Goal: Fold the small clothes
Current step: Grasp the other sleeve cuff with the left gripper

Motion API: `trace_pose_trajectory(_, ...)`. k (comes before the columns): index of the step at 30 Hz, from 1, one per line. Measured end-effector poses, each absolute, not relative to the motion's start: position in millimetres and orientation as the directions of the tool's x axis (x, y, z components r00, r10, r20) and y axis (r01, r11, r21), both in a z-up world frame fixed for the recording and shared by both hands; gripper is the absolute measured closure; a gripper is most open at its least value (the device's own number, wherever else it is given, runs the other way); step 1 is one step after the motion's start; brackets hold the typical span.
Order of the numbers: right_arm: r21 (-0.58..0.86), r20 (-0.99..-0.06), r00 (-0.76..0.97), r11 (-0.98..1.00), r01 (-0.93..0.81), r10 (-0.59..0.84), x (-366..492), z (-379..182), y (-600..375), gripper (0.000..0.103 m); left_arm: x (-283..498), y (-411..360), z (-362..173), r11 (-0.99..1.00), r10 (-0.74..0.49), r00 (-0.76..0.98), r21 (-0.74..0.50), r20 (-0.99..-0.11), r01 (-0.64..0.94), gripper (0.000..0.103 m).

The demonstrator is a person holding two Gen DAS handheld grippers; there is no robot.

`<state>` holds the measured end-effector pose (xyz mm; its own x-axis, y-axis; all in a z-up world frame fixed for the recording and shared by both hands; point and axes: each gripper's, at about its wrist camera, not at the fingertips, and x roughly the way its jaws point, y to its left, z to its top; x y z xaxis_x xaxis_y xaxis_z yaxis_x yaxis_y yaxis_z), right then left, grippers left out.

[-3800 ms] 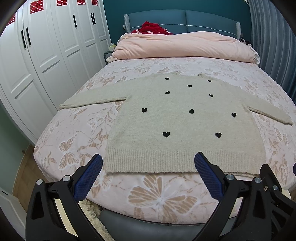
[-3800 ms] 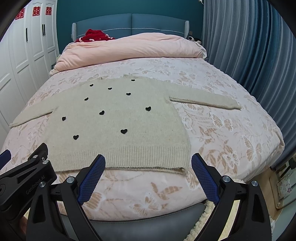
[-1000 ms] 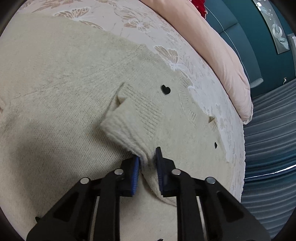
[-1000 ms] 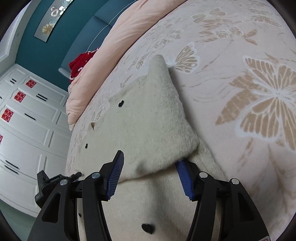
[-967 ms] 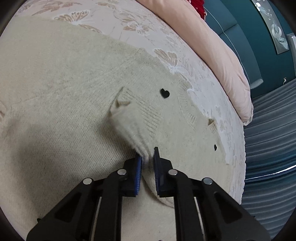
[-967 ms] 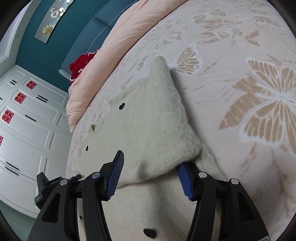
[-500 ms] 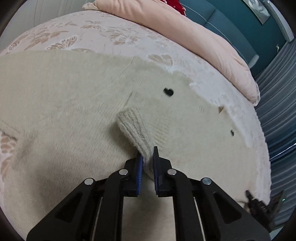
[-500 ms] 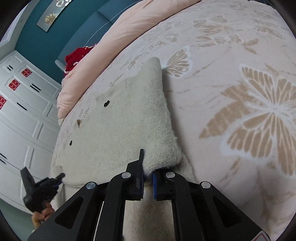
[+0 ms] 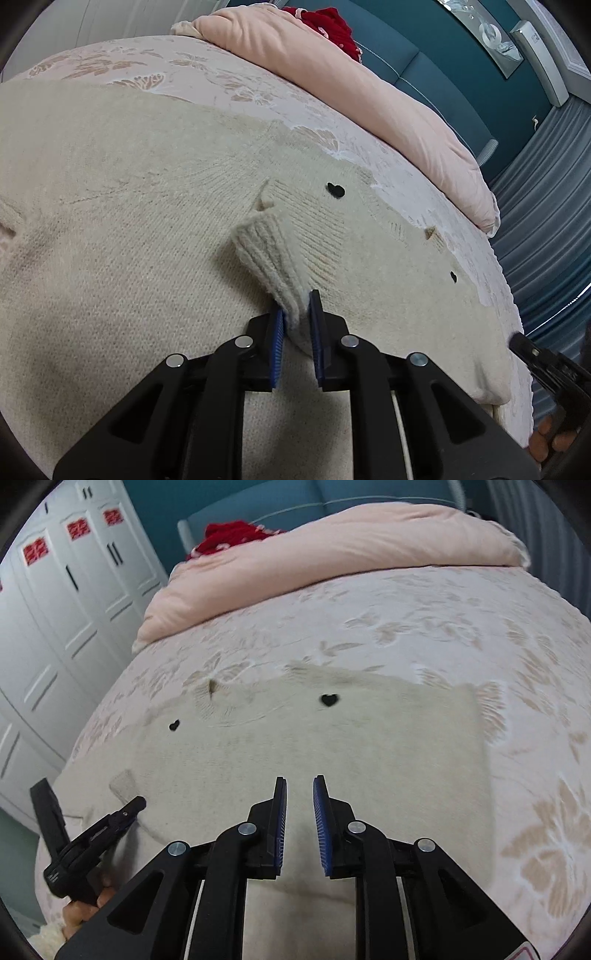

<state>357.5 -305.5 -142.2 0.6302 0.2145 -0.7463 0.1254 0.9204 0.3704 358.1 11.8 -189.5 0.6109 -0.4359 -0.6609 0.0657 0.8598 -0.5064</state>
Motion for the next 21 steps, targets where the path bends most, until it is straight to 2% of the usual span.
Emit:
trace_pose_trajectory(2, 0.373, -0.793, 0.556, 0.920, 0.119, 0.250, 397, -163, -298, 0.087, 358, 15, -192, 0.848, -0.451, 0.612, -0.526, -0.649, 0.067, 0.089)
trace_pose_trajectory(3, 0.362, -0.809, 0.539, 0.921, 0.146, 0.233, 410, -173, -305, 0.091, 357, 16, -193, 0.843, -0.457, 0.614, -0.534, -0.643, 0.069, 0.089)
trace_pose_trajectory(4, 0.346, -0.820, 0.536, 0.920, 0.186, 0.200, 417, -181, -317, 0.100, 357, 17, -195, 0.839, -0.463, 0.615, -0.540, -0.638, 0.070, 0.089)
trace_pose_trajectory(5, 0.356, -0.819, 0.545, 0.905, 0.234, 0.181, 421, -188, -338, 0.103, 357, 17, -195, 0.835, -0.467, 0.618, -0.546, -0.632, 0.074, 0.089)
trace_pose_trajectory(8, 0.460, -0.793, 0.587, 0.793, 0.399, 0.164, 409, -196, -407, 0.103, 357, 18, -197, 0.829, -0.475, 0.625, -0.553, -0.620, 0.083, 0.089)
trace_pose_trajectory(9, 0.454, -0.800, 0.586, 0.765, 0.456, 0.126, 400, -192, -422, 0.103, 357, 17, -197, 0.831, -0.472, 0.627, -0.549, -0.620, 0.084, 0.089)
trace_pose_trajectory(10, 0.477, -0.789, 0.601, 0.746, 0.465, 0.130, 391, -188, -429, 0.103, 356, 16, -198, 0.834, -0.469, 0.628, -0.545, -0.621, 0.085, 0.089)
trace_pose_trajectory(11, 0.509, -0.769, 0.618, 0.741, 0.438, 0.163, 381, -183, -431, 0.091, 357, 16, -198, 0.835, -0.468, 0.629, -0.543, -0.621, 0.085, 0.089)
trace_pose_trajectory(12, 0.518, -0.757, 0.628, 0.754, 0.404, 0.184, 369, -177, -426, 0.091, 356, 16, -199, 0.835, -0.469, 0.629, -0.544, -0.620, 0.086, 0.089)
trace_pose_trajectory(15, 0.446, -0.769, 0.616, 0.834, 0.324, 0.172, 330, -173, -402, 0.092, 357, 16, -199, 0.836, -0.468, 0.628, -0.543, -0.622, 0.085, 0.089)
trace_pose_trajectory(16, 0.418, -0.784, 0.599, 0.850, 0.320, 0.160, 319, -181, -398, 0.094, 357, 16, -199, 0.837, -0.466, 0.628, -0.541, -0.623, 0.085, 0.089)
trace_pose_trajectory(17, 0.401, -0.799, 0.581, 0.857, 0.323, 0.154, 310, -193, -398, 0.103, 357, 16, -199, 0.838, -0.465, 0.628, -0.539, -0.624, 0.085, 0.089)
trace_pose_trajectory(20, 0.502, -0.760, 0.624, 0.775, 0.385, 0.182, 281, -197, -412, 0.103, 357, 16, -198, 0.839, -0.463, 0.626, -0.538, -0.628, 0.082, 0.088)
trace_pose_trajectory(21, 0.499, -0.765, 0.622, 0.766, 0.406, 0.168, 275, -188, -407, 0.099, 358, 16, -197, 0.837, -0.466, 0.623, -0.542, -0.628, 0.079, 0.088)
